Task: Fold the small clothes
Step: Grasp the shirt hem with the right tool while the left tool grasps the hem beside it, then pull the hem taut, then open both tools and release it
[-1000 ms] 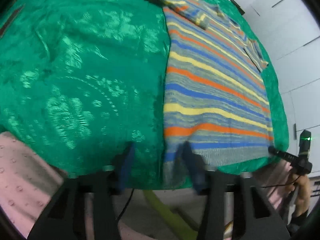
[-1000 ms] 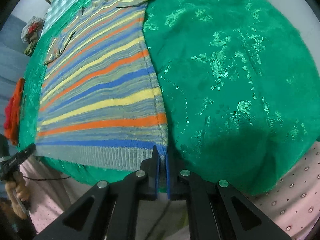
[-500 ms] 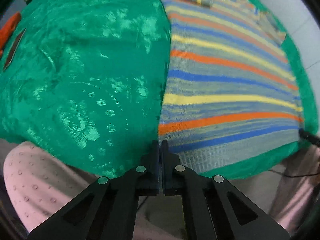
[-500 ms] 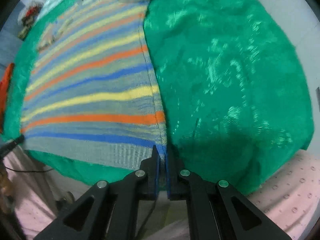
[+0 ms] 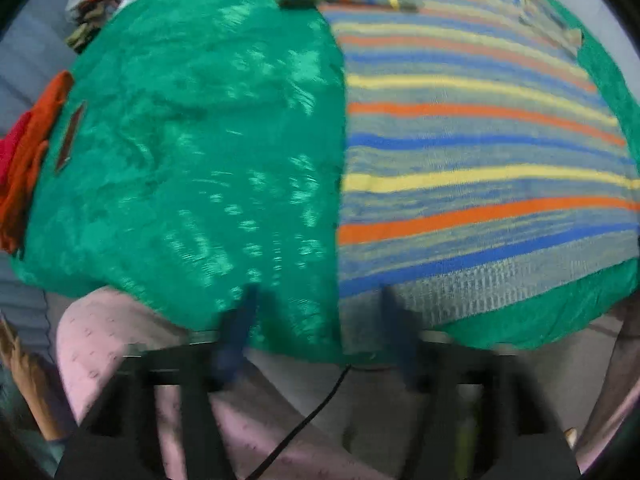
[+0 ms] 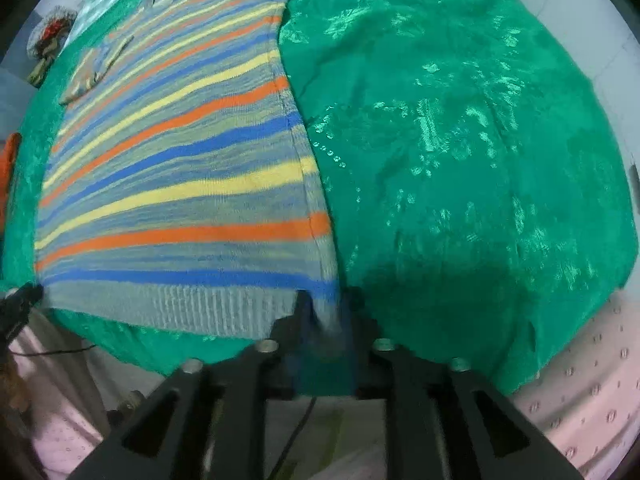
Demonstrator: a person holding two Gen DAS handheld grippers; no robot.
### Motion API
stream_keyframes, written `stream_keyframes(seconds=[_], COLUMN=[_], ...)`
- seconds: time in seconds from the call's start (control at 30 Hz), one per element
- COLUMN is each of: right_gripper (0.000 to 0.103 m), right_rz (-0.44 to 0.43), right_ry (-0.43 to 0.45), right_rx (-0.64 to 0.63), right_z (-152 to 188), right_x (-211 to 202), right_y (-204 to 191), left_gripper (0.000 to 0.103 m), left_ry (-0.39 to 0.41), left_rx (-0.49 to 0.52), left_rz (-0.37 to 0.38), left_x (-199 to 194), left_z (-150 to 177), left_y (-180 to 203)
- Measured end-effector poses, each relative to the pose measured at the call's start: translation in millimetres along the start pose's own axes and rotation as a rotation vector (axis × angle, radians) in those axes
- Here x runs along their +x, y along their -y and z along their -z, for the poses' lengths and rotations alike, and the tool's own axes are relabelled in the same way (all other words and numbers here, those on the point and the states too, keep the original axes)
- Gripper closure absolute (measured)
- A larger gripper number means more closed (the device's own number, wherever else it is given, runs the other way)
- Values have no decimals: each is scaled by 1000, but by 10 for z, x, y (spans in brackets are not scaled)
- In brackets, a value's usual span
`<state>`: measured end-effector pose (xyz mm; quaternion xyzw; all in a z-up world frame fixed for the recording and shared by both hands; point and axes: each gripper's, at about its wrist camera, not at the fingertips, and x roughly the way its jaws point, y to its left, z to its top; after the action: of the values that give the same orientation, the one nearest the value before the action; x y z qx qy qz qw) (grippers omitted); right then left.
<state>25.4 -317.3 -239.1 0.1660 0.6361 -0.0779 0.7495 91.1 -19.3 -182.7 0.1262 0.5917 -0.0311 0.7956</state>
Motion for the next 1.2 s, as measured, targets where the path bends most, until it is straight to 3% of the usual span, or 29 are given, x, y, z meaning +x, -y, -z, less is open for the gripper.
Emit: stream_keyframes(seconds=[0.07,0.17,0.27,0.37,0.5,0.7,0.97,1.2], right_gripper=[51,50,51,50,46,46,46,46], right_rz=[-5,30,90,145,106,29,1,23], right_ry=[6,21,76,165,258,214,155,207], right_rx=[16,10,-36,-97,-167,-216,-177,-152], right_z=[75,138,159,94,-10,58,281,346], right_x=[-101,-270,-557,-879,-1113,-818,-526,-644], right_y=[70,110,27,-130,-381,-742,-785,-840], left_gripper=[26,25,24,16,13,13,13,13], left_ry=[41,100,177,250,322,286,212,303], left_rx=[-35,-101,-145,-126,-62,-14,43,34], left_rz=[-16,-30,6,41,54,81,35,55], left_x=[-171,-405,-573,-720,-746,-487,-112,-287], left_z=[16,43,-54,-167,-290,-162,233,250], left_y=[-50,-194,-329,-314,-258,9,194,177])
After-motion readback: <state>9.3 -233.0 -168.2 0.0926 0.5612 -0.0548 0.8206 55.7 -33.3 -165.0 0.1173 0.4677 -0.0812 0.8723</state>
